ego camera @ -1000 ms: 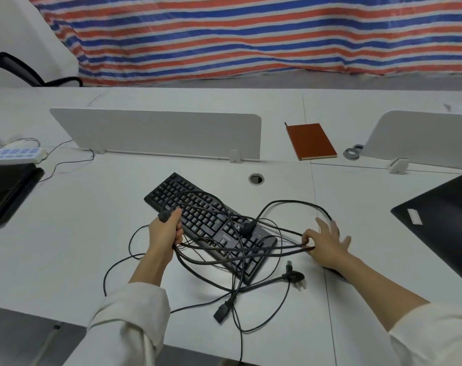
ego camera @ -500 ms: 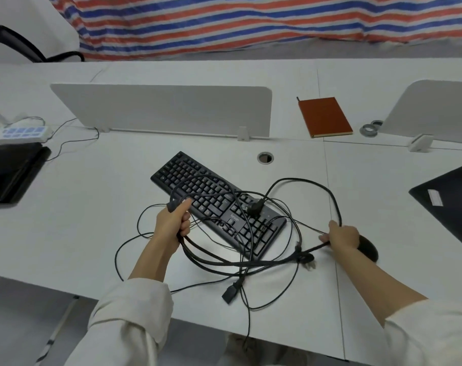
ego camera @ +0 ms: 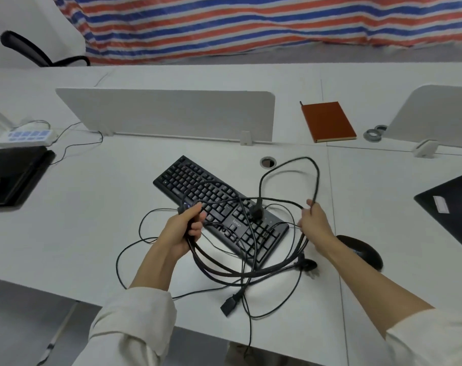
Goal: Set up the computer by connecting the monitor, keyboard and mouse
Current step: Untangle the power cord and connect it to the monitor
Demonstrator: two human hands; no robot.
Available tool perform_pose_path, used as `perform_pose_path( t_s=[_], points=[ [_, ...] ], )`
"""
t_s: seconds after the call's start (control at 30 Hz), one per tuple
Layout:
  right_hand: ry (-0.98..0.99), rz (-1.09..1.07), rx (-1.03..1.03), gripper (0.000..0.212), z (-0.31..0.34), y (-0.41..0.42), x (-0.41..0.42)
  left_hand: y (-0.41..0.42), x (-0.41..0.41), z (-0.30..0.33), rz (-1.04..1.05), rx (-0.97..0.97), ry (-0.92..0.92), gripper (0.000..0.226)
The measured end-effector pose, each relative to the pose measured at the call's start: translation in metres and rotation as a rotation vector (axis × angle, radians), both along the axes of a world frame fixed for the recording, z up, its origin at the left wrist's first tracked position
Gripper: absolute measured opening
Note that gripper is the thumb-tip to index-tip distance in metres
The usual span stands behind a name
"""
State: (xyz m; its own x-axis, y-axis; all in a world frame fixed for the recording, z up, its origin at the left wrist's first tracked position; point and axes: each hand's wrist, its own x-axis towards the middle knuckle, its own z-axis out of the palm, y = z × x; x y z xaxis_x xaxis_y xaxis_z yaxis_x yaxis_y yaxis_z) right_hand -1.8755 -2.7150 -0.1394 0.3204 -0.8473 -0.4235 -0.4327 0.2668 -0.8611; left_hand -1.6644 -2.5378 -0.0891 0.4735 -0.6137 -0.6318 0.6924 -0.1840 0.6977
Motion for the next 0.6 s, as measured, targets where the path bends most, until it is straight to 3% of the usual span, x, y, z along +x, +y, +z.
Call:
perform_pose_path(
  t_s=[0.1, 0.2, 0.37, 0.47, 0.6],
  points=[
    [0.162, 0.345, -0.364, 0.053, 0.038, 0.007, 0.008, -0.020, -0.007, 0.014, 0.037, -0.067, 0.115, 0.024],
    [0.289, 0.614, -0.594, 0.061, 0.062, 0.019, 0.013, -0.042, -0.020, 0.025, -0.011, -0.084, 0.119, 0.032],
    [0.488, 0.823, -0.845, 0.068, 0.063, 0.041, 0.019, -0.059, -0.036, 0.031, -0.164, -0.011, 0.128, 0.060],
    [0.421, 0.893, -0.919, 0.068, 0.057, 0.049, 0.024, -0.062, -0.034, 0.030, -0.161, -0.057, 0.223, 0.059],
    [0.153, 0.882, -0.946, 0.069, 0.052, 0.052, 0.021, -0.061, -0.027, 0.028, -0.056, -0.115, 0.336, 0.043]
  ],
)
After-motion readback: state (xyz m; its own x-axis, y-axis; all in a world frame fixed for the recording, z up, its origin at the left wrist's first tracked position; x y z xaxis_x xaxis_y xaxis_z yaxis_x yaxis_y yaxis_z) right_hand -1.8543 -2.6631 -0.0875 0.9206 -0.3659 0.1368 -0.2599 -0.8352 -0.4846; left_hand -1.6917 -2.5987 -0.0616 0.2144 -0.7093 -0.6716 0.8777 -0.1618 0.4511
